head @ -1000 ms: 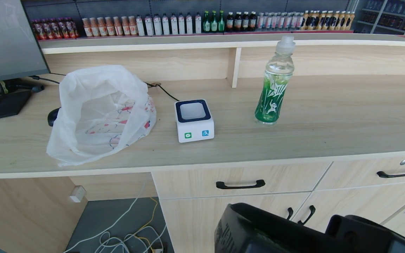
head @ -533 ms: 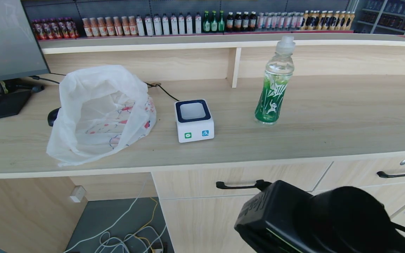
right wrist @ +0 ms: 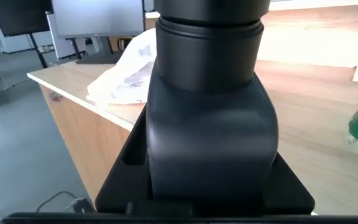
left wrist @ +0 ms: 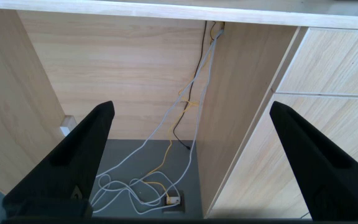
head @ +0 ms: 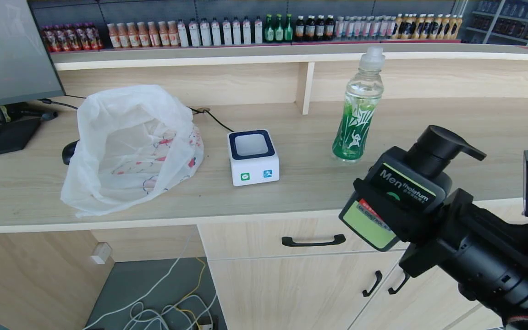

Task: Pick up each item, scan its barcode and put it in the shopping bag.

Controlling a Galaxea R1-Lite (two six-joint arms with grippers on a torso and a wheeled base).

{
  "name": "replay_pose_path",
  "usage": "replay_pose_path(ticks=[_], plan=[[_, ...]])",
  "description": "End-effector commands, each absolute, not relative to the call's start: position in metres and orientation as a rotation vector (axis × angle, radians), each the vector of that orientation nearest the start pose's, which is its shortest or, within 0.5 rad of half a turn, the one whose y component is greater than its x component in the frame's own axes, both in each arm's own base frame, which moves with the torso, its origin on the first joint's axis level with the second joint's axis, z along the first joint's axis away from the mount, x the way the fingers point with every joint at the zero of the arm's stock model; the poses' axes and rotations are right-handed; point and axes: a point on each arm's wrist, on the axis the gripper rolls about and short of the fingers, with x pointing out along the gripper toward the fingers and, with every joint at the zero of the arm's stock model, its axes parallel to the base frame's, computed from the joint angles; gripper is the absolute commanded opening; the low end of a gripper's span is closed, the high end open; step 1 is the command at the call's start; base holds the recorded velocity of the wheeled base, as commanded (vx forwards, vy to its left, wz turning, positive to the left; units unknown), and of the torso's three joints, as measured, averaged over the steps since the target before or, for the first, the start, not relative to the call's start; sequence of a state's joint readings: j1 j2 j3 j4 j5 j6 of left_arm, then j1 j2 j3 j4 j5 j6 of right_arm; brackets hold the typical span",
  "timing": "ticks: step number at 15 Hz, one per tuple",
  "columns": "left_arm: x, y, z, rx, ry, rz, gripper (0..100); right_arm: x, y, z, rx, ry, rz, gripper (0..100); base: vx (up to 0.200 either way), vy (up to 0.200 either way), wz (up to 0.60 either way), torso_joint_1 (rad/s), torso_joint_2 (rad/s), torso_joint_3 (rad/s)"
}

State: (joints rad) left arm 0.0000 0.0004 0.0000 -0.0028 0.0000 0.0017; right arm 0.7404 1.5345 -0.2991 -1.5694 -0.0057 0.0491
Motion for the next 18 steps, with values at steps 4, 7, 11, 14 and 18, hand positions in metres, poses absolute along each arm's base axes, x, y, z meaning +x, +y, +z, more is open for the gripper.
replay_pose_path(ticks=[4, 7, 11, 14, 18], plan=[[-0.023, 0.0, 0.076, 0.002, -0.003, 0.0, 100, 0.247, 0.122, 0.207, 0.236, -0.367, 0.489, 0, 0.0, 0.0, 0.0, 0.0, 0.0, 0.0], [-0.023, 0.0, 0.076, 0.002, -0.003, 0.0, 100, 0.251, 0.123, 0.214, 0.252, -0.393, 0.491, 0, 0.0, 0.0, 0.0, 0.0, 0.0, 0.0], [-0.023, 0.0, 0.076, 0.002, -0.003, 0.0, 100, 0.261, 0.112, 0.218, 0.238, -0.418, 0.443, 0, 0.0, 0.0, 0.0, 0.0, 0.0, 0.0], [-0.023, 0.0, 0.076, 0.002, -0.003, 0.0, 100, 0.27, 0.105, 0.216, 0.185, -0.426, 0.402, 0, 0.0, 0.0, 0.0, 0.0, 0.0, 0.0], [-0.023, 0.0, 0.076, 0.002, -0.003, 0.0, 100, 0.27, 0.103, 0.211, 0.042, -0.435, 0.366, 0, 0.0, 0.0, 0.0, 0.0, 0.0, 0.0]])
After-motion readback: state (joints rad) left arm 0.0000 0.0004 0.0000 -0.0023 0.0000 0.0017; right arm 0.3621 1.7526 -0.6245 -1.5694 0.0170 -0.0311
